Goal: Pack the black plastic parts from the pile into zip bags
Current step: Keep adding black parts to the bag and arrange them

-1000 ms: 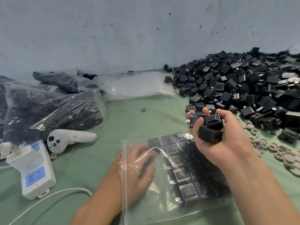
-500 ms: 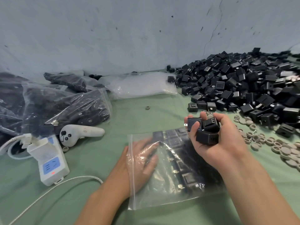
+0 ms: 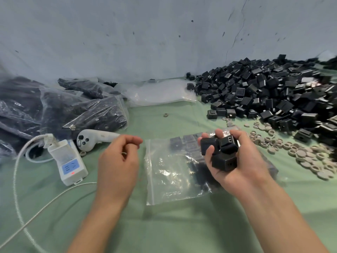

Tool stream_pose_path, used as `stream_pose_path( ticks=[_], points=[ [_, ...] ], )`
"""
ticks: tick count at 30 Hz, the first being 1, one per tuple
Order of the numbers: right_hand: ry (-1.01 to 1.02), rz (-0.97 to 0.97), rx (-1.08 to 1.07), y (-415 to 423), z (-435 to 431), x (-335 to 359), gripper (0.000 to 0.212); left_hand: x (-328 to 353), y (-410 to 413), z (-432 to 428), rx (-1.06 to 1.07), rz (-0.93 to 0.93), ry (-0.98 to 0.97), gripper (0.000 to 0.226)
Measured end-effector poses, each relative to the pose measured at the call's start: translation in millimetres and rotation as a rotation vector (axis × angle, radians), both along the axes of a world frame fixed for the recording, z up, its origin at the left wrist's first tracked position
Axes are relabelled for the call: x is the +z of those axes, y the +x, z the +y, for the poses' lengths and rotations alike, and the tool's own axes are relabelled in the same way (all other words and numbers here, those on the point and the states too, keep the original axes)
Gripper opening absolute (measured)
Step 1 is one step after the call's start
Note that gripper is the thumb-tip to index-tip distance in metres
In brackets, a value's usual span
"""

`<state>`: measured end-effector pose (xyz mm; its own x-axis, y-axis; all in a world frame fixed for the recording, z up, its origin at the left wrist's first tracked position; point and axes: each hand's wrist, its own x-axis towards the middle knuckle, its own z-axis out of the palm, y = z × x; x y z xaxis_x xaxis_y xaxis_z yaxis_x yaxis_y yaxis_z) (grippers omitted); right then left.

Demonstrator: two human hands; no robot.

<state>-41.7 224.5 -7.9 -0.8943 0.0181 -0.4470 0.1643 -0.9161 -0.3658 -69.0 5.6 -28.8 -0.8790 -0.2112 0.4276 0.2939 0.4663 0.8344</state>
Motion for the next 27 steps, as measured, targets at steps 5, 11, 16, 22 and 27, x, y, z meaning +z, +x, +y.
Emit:
stream_pose_path(
  ticks=[5, 11, 16, 22, 27],
  points=[
    [0.095, -0.004, 0.072, 7, -14, -1, 0.022, 10, 31, 52, -0.395, -0.254, 0.131, 0.009],
    [0.261, 0.083, 0.132, 14, -27, -3, 0.022, 10, 44, 67, -0.411, -0.443, 0.236, 0.037],
    [0.251, 0.105, 0.19, 16, -37, -7, 0.024, 16, 43, 61, -0.347, -0.598, 0.37, 0.03],
    [0.056, 0.06, 0.282, 14, -46, -3, 0.026, 14, 36, 49, -0.173, -0.457, 0.411, 0.022],
    [-0.11, -0.026, 0.217, 6, -33, 2, 0.024, 20, 16, 23, -0.129, -0.471, 0.842, 0.024]
  ],
)
